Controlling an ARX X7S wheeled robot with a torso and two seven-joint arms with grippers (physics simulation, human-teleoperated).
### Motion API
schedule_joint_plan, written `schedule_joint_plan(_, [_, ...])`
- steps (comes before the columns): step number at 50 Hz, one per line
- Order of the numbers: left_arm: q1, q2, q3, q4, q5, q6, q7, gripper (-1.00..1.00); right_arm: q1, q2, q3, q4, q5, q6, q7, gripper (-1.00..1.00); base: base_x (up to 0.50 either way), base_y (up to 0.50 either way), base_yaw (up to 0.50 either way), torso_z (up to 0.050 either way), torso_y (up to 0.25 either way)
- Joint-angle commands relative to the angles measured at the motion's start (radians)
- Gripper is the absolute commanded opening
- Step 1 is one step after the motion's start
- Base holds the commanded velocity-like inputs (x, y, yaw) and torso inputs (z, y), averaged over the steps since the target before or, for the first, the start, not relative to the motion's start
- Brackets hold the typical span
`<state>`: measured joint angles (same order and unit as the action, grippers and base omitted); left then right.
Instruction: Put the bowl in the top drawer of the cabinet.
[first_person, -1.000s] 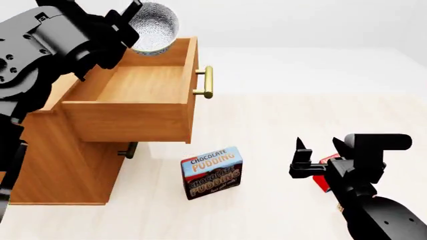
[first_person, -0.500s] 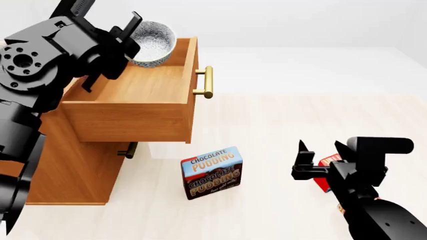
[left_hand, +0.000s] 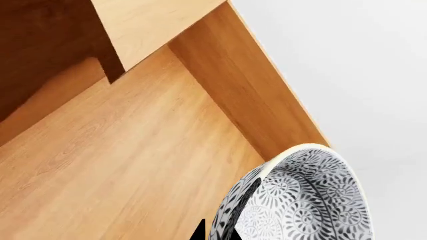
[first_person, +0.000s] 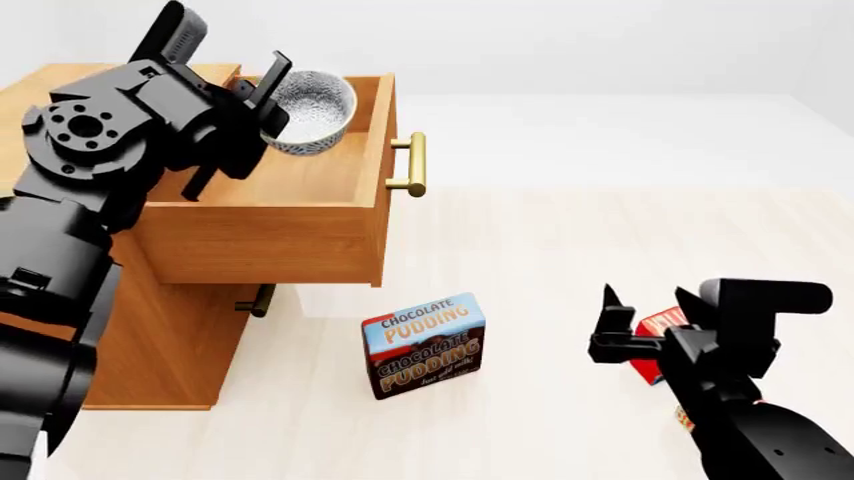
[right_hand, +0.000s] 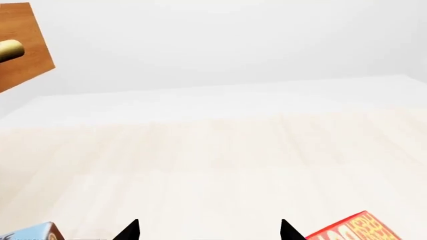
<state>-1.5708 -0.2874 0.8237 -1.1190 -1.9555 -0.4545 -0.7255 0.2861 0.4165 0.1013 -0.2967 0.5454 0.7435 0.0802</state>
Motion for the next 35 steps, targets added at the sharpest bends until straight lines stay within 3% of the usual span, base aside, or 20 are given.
schedule_joint_plan(1, [-0.012,0.017,-0.014,-0.059,0.002,0.006,0.036,-1.0,-0.011,0.003,0.008,0.008,0.003,-0.01,-0.002,1.0,0.0,0.0,0.0,0.0,0.0])
schedule_joint_plan(16, [0.051,-0.039,-0.069,0.11,-0.035,0.084,-0.096,-1.0,-0.014,0.005,0.01,0.012,0.008,-0.015,0.0,1.0,0.0,0.0,0.0,0.0,0.0])
schedule_joint_plan(35, [0.039,-0.004,-0.04,0.059,-0.018,0.062,-0.139,-1.0,-0.019,0.005,0.015,0.022,0.013,-0.025,0.001,1.0,0.0,0.0,0.0,0.001,0.001])
